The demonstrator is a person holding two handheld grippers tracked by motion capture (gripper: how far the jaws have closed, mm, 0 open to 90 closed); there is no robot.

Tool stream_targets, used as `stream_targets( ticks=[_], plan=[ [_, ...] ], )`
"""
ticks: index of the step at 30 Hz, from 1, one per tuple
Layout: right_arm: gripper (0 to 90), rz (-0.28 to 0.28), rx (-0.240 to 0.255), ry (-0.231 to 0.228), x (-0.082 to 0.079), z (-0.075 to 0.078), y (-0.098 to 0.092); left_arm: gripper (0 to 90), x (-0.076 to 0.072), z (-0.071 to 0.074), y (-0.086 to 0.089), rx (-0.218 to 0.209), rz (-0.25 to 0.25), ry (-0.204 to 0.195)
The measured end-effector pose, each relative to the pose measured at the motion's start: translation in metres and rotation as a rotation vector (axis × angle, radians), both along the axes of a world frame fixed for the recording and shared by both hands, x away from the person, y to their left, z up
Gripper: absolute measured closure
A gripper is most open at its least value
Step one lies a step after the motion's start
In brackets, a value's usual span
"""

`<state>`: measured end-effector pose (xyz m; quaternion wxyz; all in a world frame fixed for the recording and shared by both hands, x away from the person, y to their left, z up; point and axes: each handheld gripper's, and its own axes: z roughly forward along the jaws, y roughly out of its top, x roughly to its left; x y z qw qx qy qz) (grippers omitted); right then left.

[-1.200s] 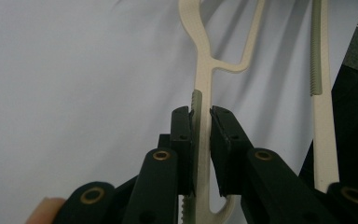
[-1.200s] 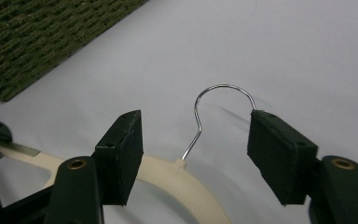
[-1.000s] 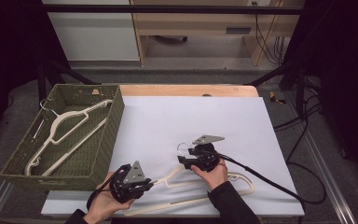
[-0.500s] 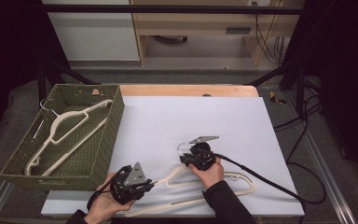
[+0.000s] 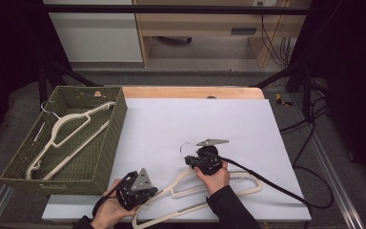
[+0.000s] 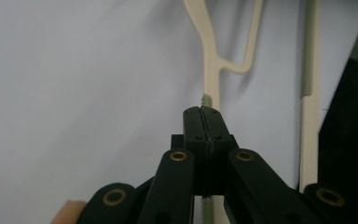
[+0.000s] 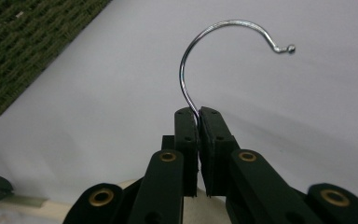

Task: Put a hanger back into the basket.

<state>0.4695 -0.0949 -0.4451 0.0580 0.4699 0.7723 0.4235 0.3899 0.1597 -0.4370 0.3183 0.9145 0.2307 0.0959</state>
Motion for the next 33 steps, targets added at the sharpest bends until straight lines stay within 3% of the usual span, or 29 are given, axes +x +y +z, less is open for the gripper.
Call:
stream_targets(
  ticks=[3,6,7,13,19,25,33],
  plan=[
    [87.4,-0.001,0.005,-0.002,-0.002,0.001,0.0,90.0,0.0,-0.001,-0.001,0.005,0.002,-0.014],
    [87.5,-0.007,0.002,-0.012,-0.003,0.002,0.0,88.7,0.003,0.003,0.001,-0.048,0.036,-0.016],
    [87.5,-0.005,0.003,-0.02,-0.004,0.003,0.0,79.9,0.005,0.005,0.002,-0.074,0.052,-0.012],
    [87.6,0.007,0.017,-0.054,-0.009,0.009,-0.002,51.9,0.013,0.016,0.0,-0.16,0.072,0.003],
    [87.7,0.018,0.027,-0.094,-0.017,0.016,-0.005,37.6,0.026,0.02,-0.02,-0.219,0.046,0.051],
    [87.9,0.037,0.04,-0.138,-0.023,0.021,-0.008,38.6,0.041,0.014,-0.046,-0.264,0.021,0.113],
    [88.2,0.062,0.06,-0.18,-0.031,0.027,-0.01,62.7,0.052,-0.002,-0.063,-0.238,0.01,0.185]
  ],
)
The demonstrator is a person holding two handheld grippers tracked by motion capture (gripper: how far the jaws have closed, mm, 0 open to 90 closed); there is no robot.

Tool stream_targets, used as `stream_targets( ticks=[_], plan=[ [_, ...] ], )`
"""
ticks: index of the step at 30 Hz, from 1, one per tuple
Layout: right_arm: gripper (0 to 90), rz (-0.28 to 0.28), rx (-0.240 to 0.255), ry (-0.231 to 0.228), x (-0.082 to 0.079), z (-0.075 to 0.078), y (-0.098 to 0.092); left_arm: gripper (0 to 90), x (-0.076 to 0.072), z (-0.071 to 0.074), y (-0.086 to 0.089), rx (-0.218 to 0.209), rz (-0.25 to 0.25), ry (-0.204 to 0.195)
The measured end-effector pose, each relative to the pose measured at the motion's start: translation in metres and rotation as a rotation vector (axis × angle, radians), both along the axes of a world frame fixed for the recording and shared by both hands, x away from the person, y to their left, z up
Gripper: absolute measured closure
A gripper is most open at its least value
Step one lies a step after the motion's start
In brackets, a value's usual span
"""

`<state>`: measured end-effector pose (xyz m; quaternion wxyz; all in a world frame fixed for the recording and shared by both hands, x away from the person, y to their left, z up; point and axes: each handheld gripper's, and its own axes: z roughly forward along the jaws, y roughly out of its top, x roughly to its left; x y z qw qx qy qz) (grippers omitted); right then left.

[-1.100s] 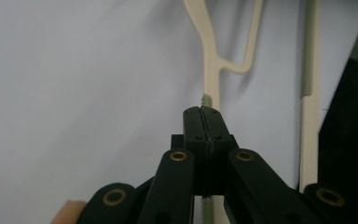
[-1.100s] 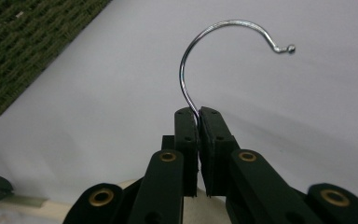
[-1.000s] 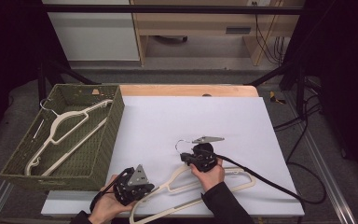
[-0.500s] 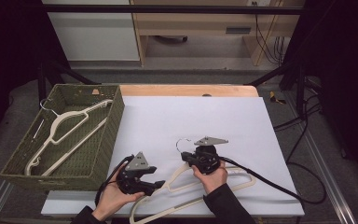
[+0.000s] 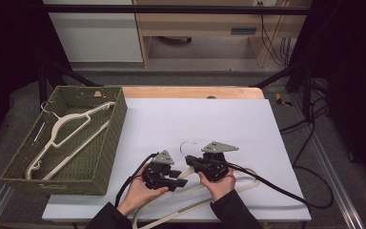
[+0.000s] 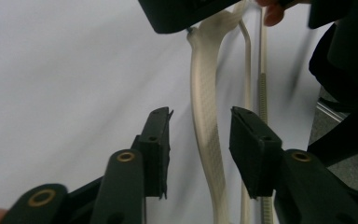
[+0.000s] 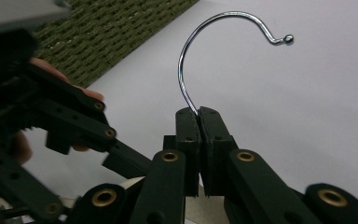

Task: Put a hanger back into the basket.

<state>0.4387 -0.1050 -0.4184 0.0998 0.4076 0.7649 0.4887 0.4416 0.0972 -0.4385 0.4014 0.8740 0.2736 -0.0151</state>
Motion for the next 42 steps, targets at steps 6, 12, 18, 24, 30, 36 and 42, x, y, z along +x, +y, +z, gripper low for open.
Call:
stream_targets(
  ticks=[6,12,18,24,30,36,42],
  plan=[
    [88.2,0.01,0.007,-0.01,-0.002,0.002,-0.001,78.0,-0.003,0.0,-0.002,-0.012,-0.006,0.017],
    [80.3,0.058,0.013,-0.043,-0.006,0.007,-0.004,80.8,-0.007,0.003,0.001,-0.061,0.025,0.048],
    [61.2,0.114,0.043,-0.101,-0.015,0.02,-0.013,83.9,-0.017,0.015,0.003,-0.1,0.025,0.033],
    [39.7,0.129,0.062,-0.15,-0.023,0.033,-0.022,86.3,-0.024,0.03,0.01,-0.116,0.066,-0.034],
    [25.0,0.102,0.071,-0.204,-0.025,0.044,-0.035,86.3,-0.025,0.047,0.026,-0.11,0.106,-0.111],
    [15.5,0.064,0.087,-0.229,-0.024,0.051,-0.055,86.3,-0.028,0.065,0.044,-0.115,0.126,-0.18],
    [9.7,0.022,0.098,-0.243,-0.023,0.052,-0.081,86.3,-0.03,0.082,0.063,-0.142,0.155,-0.223]
  ],
)
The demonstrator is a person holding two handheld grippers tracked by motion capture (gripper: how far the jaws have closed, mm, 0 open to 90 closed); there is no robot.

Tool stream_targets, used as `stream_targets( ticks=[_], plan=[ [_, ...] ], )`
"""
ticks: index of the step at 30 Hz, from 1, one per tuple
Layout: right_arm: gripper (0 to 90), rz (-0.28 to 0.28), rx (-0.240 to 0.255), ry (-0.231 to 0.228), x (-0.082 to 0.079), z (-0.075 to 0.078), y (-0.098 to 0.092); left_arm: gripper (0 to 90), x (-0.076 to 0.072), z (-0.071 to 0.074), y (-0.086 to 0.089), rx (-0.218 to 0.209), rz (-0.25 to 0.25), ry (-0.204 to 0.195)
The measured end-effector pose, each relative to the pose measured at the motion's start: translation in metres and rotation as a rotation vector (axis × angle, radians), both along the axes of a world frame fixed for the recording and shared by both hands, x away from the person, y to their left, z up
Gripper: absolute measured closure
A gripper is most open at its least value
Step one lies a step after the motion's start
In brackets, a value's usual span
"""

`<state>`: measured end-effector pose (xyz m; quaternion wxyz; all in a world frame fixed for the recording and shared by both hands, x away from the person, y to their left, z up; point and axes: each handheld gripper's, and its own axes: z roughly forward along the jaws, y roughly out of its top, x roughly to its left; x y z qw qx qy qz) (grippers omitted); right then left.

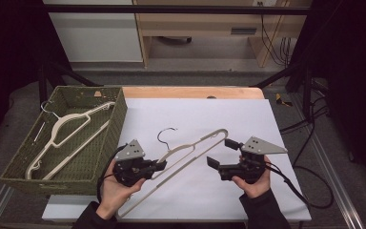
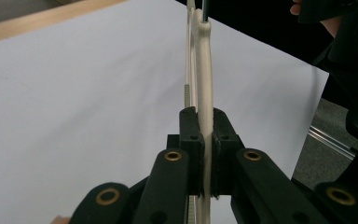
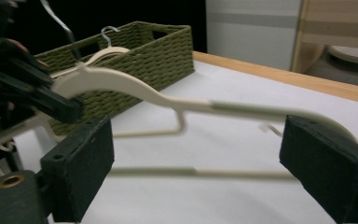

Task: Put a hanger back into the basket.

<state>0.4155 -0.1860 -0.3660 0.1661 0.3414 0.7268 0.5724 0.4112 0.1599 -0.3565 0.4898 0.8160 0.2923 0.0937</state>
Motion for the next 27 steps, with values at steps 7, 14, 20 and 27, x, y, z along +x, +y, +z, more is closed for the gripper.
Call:
stream_targets(
  ticks=[7,14,20,27],
  plan=[
    [7.7,-0.076,-0.025,-0.01,-0.002,-0.006,-0.03,86.3,-0.004,0.02,0.022,-0.028,0.035,-0.049],
    [6.2,-0.111,-0.046,0.011,-0.006,-0.02,-0.05,86.3,-0.006,0.044,0.045,-0.048,0.068,-0.088],
    [6.5,-0.135,-0.024,0.023,-0.006,-0.023,-0.058,86.3,0.001,0.073,0.067,-0.032,0.066,-0.108],
    [6.4,-0.143,-0.024,0.026,-0.006,-0.024,-0.063,86.3,0.015,0.1,0.095,-0.039,0.076,-0.114]
  ],
)
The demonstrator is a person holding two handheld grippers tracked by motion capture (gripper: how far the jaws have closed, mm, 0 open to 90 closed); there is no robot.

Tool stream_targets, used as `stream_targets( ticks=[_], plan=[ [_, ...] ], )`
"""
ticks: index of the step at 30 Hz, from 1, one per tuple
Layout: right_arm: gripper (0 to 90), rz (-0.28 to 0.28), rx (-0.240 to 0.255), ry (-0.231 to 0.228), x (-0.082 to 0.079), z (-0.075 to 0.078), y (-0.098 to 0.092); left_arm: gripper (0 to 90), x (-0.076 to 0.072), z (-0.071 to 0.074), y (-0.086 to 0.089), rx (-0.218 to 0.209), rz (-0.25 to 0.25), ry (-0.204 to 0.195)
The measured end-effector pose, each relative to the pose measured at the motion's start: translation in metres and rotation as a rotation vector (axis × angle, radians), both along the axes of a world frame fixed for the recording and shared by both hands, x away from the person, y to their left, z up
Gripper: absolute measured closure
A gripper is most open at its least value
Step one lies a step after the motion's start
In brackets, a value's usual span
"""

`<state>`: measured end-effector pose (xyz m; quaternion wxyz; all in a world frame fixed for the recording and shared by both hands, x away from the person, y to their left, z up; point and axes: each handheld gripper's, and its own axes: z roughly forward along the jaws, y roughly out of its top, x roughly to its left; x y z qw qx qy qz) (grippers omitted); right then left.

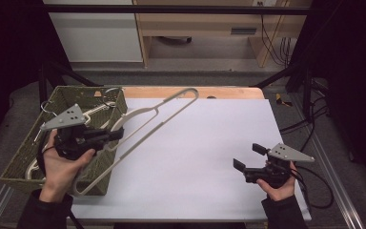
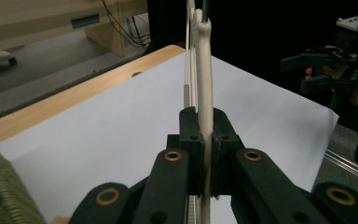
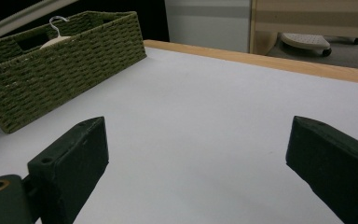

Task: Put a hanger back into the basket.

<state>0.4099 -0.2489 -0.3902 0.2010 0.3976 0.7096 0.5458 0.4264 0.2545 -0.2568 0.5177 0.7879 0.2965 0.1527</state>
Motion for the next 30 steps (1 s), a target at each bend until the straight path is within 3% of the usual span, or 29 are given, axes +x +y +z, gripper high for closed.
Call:
stream_targets(
  ticks=[7,15,16,20,26,30],
  plan=[
    [6.1,-0.008,-0.003,-0.006,0.0,-0.001,-0.004,86.3,0.025,0.009,0.034,-0.019,0.019,-0.008],
    [6.3,-0.02,0.007,-0.003,0.0,-0.001,-0.007,86.2,0.053,0.0,0.072,0.008,0.065,0.011],
    [6.3,-0.019,0.008,-0.004,0.0,-0.001,-0.007,86.3,0.058,-0.003,0.083,0.015,0.081,0.027],
    [6.2,-0.017,0.003,-0.002,0.001,-0.002,-0.008,86.3,0.065,-0.007,0.102,0.038,0.107,0.044],
    [6.2,-0.021,0.004,0.005,0.002,-0.003,-0.006,86.2,0.07,-0.013,0.122,0.029,0.112,0.046],
    [6.2,-0.019,0.003,0.007,0.003,-0.004,-0.006,86.3,0.073,-0.016,0.134,0.04,0.142,0.05]
  ],
)
